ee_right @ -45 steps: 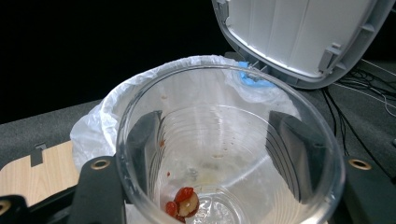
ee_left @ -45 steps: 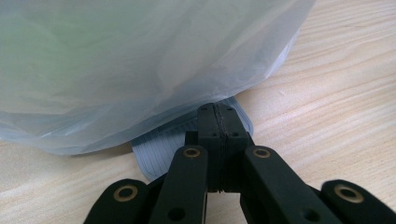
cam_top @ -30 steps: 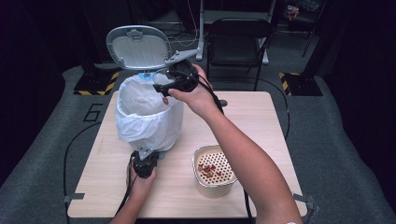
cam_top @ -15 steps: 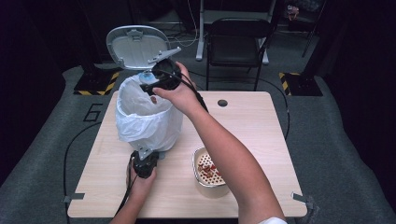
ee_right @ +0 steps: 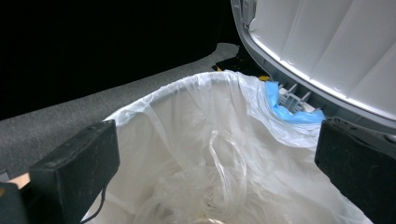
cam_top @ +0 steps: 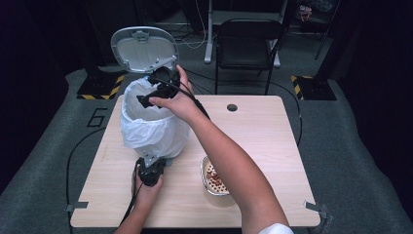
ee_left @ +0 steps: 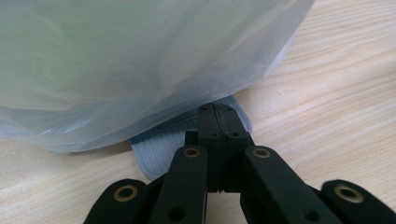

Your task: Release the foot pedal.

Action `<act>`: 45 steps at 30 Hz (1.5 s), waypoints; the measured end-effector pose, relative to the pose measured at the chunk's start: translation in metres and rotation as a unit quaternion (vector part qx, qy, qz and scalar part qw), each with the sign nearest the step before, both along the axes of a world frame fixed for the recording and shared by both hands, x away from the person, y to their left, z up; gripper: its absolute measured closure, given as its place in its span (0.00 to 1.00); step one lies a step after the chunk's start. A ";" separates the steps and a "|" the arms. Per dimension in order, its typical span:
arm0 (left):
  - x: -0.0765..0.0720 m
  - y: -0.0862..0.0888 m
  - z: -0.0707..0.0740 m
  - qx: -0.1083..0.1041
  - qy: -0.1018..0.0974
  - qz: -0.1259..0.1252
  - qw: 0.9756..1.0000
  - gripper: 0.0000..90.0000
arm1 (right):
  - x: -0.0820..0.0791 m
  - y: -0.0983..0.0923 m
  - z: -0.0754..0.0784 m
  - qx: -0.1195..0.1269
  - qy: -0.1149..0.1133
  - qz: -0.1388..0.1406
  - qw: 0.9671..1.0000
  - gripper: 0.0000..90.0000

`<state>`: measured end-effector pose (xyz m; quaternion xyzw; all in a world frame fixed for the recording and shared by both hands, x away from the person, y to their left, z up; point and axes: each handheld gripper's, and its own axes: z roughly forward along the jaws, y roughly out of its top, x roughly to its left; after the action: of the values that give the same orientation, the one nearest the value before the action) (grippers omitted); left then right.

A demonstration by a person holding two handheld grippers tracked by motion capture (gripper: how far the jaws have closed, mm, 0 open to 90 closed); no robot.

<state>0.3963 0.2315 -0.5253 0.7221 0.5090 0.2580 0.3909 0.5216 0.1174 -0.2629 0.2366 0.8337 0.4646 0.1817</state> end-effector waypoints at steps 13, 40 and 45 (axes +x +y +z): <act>0.001 0.000 -0.001 -0.010 -0.003 0.004 1.000 1.00 | -0.023 -0.064 0.008 0.011 -0.003 -0.008 1.000 0.10; -0.016 0.026 0.018 -0.017 0.056 -0.048 0.997 0.50 | -0.040 -0.192 -0.036 -0.001 -0.014 -0.094 0.996 0.17; -0.022 0.042 0.022 -0.028 0.066 -0.062 0.996 0.50 | -0.049 -0.221 -0.063 -0.015 -0.007 -0.124 0.992 0.22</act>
<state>0.3739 0.2731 -0.5035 0.7564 0.4948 0.1709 0.3923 0.4724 -0.1041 -0.3256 0.3324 0.8035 0.4276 0.2470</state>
